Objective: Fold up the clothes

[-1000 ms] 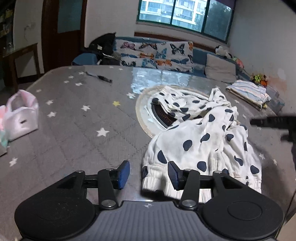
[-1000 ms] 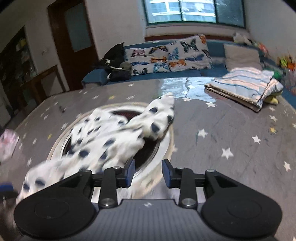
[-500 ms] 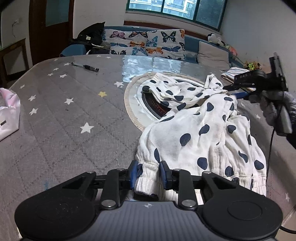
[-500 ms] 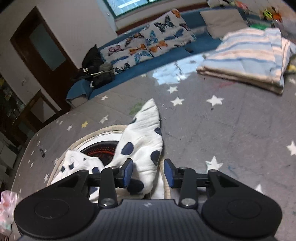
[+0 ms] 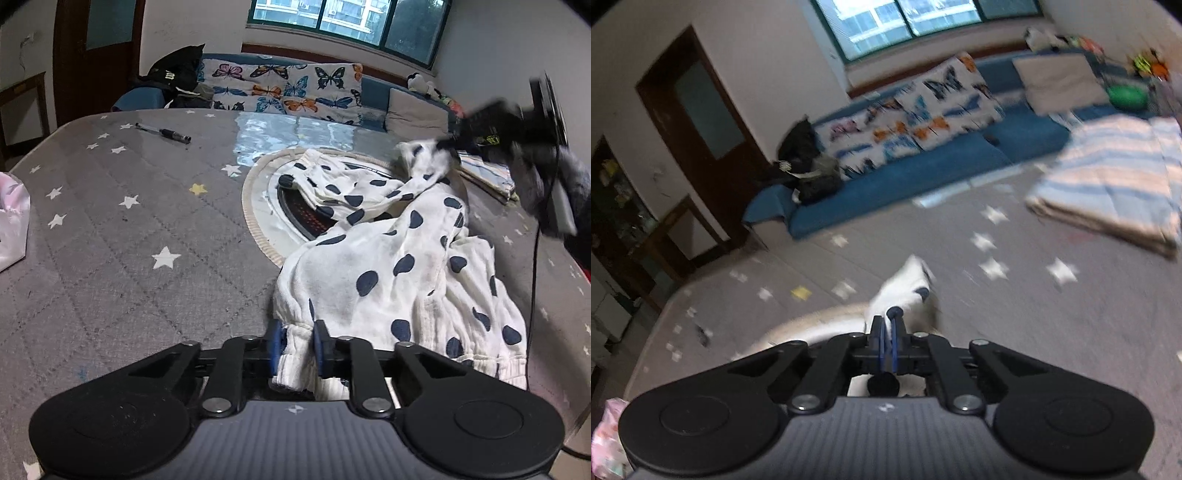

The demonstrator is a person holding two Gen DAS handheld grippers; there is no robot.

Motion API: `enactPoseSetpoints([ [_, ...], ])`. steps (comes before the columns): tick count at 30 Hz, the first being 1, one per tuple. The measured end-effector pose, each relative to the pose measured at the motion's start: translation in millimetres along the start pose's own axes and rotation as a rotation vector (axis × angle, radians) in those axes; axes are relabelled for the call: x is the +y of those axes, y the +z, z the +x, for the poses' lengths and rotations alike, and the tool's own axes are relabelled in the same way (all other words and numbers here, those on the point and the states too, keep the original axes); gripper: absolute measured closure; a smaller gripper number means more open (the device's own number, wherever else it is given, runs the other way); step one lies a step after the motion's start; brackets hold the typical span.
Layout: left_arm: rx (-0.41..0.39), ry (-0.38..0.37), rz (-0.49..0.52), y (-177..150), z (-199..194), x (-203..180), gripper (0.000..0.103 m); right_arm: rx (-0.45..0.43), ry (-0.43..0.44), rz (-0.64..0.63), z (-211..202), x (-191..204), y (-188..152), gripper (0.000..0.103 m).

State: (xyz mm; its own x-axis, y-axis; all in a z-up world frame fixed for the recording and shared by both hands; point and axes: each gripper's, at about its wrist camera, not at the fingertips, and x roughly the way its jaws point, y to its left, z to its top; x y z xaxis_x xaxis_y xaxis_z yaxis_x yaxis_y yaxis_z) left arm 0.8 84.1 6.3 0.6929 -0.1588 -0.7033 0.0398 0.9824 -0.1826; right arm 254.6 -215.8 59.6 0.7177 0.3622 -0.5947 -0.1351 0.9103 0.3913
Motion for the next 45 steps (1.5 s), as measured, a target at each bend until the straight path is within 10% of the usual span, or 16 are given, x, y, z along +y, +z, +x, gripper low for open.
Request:
enactPoseSetpoints([
  [18,-0.025,-0.011,-0.093,-31.7,-54.0,22.5,0.093,0.012,0.427,-0.371,-5.9,231.8,-10.4,0.086],
  [30,0.021,-0.025,-0.090,-44.9,-56.5,32.5,0.093,0.199,0.005,-0.439,69.9,154.8,-17.8,0.083],
  [45,0.066,-0.018,-0.091,-39.8,-52.9,35.4,0.093,0.301,0.028,-0.506,133.6,127.1,-43.8,0.067],
])
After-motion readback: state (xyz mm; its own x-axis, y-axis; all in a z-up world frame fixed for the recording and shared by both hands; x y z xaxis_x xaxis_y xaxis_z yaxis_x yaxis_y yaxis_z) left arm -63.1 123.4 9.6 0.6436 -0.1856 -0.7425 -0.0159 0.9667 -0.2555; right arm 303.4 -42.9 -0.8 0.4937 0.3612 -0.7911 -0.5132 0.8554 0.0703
